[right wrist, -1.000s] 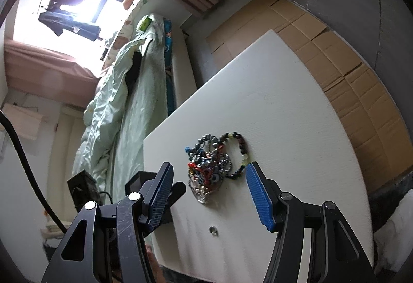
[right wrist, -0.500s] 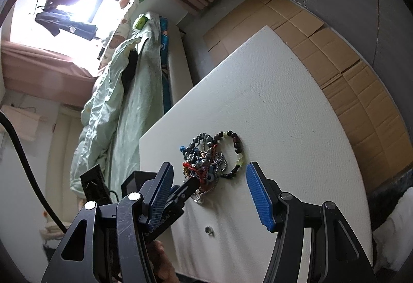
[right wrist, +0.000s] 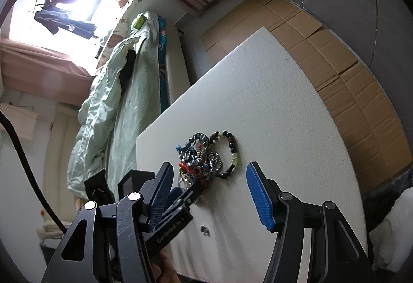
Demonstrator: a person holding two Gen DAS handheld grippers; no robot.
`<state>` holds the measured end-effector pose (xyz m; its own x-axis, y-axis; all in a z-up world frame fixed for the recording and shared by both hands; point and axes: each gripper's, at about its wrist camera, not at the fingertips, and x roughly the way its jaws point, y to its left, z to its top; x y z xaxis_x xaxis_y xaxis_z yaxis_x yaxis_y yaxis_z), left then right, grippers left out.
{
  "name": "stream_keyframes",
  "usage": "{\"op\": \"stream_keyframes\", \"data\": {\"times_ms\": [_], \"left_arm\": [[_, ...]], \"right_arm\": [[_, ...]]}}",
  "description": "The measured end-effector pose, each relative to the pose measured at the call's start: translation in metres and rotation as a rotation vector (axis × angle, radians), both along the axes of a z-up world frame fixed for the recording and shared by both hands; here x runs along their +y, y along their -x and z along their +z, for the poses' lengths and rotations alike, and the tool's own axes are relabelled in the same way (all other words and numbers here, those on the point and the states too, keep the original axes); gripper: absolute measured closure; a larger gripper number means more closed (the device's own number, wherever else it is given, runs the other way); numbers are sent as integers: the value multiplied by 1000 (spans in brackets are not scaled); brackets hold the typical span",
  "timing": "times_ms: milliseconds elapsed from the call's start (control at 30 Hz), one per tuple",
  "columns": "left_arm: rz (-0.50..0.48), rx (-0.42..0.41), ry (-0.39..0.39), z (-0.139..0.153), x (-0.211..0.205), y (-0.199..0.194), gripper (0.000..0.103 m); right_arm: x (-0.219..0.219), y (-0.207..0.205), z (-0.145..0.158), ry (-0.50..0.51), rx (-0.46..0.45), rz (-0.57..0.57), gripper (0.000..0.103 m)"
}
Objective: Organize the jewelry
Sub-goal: 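Move the left gripper back over the pile and grasp the silver hoop, then pull the red string bracelet out with the right gripper while left holds the hoop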
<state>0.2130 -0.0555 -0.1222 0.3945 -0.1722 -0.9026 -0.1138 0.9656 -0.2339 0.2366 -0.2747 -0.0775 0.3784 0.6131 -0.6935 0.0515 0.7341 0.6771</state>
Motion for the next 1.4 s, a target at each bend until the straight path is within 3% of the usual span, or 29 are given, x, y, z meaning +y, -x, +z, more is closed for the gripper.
{"op": "stream_keyframes", "data": {"times_ms": [267, 700, 967, 1100, 1300, 1367, 1400], "left_arm": [[16, -69, 66, 24, 19, 7, 51], [31, -213, 258, 66, 58, 19, 51], [14, -166, 446, 61, 77, 15, 51], [6, -115, 428, 53, 72, 15, 51], [-11, -45, 403, 39, 65, 11, 51], [-14, -32, 390, 36, 62, 11, 51], [-15, -28, 383, 36, 62, 11, 51]], "right_arm": [[9, -1, -3, 51, -2, 38, 44], [37, -5, -8, 123, -25, 87, 44], [55, -10, -16, 126, -15, 107, 44], [66, -16, -26, 144, -3, 113, 44], [72, -26, -43, 148, 28, 90, 58], [72, -29, -46, 138, 28, 83, 69], [72, -31, -47, 134, 27, 80, 81]]}}
